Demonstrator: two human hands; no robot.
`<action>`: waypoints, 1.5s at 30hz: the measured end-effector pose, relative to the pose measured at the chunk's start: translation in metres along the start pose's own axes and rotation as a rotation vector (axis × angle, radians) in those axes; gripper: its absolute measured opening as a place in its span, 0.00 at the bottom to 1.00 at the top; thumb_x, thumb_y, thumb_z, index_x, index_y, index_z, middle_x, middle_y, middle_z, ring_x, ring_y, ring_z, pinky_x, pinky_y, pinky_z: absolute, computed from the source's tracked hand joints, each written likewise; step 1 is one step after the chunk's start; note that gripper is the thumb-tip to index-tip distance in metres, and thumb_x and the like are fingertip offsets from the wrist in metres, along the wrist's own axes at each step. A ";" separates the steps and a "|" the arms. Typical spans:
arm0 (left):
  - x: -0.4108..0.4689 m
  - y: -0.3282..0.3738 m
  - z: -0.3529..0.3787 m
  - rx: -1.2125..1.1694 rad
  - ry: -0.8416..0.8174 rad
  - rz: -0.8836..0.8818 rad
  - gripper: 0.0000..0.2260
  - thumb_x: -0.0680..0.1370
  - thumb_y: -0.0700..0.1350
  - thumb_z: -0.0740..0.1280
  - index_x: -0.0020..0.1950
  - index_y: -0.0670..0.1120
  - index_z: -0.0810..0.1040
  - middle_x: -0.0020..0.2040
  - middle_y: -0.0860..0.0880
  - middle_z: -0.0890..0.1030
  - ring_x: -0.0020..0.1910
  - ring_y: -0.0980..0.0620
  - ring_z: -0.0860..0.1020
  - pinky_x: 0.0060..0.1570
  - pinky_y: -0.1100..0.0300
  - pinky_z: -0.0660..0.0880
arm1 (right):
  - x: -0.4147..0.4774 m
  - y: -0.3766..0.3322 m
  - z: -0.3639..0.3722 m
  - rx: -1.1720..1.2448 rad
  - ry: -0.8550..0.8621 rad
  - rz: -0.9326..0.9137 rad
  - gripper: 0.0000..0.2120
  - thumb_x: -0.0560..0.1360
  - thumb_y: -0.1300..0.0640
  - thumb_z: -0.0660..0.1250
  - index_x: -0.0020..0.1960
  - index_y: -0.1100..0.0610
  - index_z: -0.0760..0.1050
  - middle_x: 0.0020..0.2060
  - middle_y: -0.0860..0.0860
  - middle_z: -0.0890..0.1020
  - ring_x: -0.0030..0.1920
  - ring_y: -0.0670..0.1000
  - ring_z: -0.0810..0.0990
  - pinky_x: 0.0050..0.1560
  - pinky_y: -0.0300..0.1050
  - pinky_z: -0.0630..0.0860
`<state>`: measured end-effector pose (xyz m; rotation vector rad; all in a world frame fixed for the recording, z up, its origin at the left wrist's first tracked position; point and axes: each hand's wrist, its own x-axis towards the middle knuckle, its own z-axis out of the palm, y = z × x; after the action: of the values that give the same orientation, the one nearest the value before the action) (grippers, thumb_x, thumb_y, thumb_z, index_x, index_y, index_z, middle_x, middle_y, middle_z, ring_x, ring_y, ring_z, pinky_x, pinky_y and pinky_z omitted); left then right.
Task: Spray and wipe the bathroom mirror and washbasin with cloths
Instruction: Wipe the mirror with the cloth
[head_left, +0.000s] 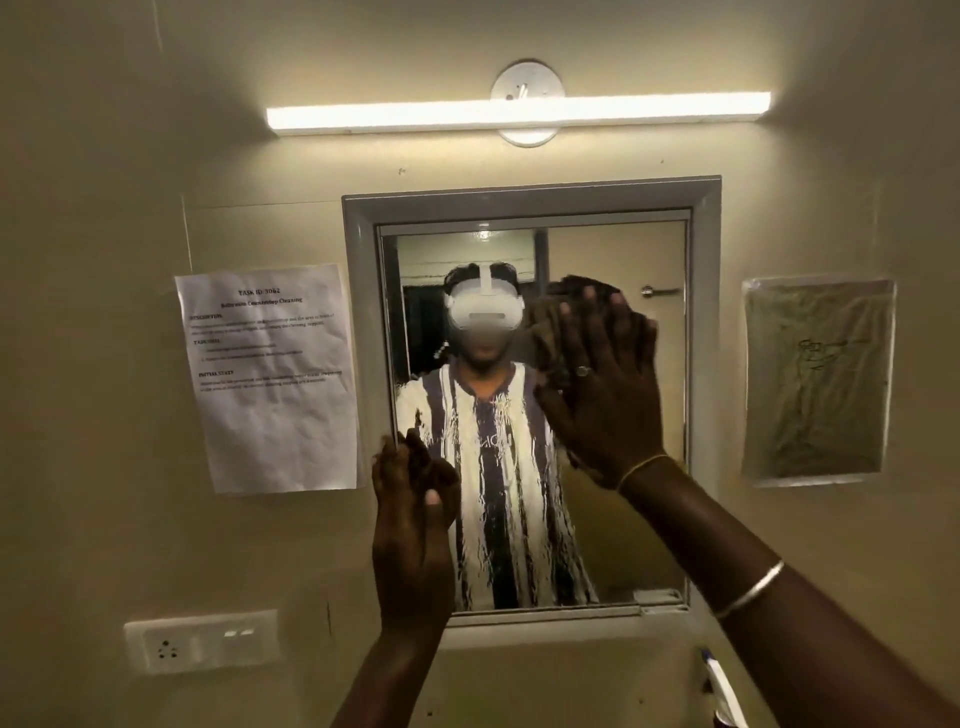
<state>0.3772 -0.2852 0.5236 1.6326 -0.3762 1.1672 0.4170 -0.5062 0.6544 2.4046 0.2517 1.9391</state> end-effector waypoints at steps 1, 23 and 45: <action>0.004 0.001 0.001 -0.005 0.007 0.007 0.28 0.85 0.48 0.58 0.84 0.56 0.54 0.84 0.55 0.58 0.83 0.52 0.58 0.78 0.41 0.65 | -0.003 0.011 -0.002 0.001 0.005 0.037 0.39 0.82 0.40 0.60 0.83 0.57 0.49 0.82 0.61 0.50 0.82 0.65 0.49 0.79 0.69 0.47; 0.042 0.034 -0.030 -0.314 0.030 -0.075 0.21 0.87 0.39 0.57 0.81 0.44 0.65 0.79 0.53 0.68 0.74 0.70 0.66 0.66 0.75 0.68 | -0.022 -0.120 0.011 0.198 -0.126 0.017 0.34 0.84 0.38 0.47 0.84 0.54 0.45 0.83 0.58 0.43 0.82 0.63 0.42 0.79 0.69 0.42; 0.033 0.032 -0.029 -0.458 0.041 -0.132 0.20 0.86 0.34 0.54 0.79 0.40 0.65 0.67 0.65 0.76 0.65 0.72 0.74 0.56 0.76 0.73 | -0.106 -0.009 0.010 0.022 -0.076 0.120 0.40 0.81 0.42 0.62 0.83 0.56 0.45 0.82 0.60 0.45 0.82 0.65 0.45 0.80 0.68 0.43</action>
<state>0.3553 -0.2633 0.5678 1.2136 -0.4636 0.9316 0.4045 -0.5124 0.5487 2.5575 0.1297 1.8948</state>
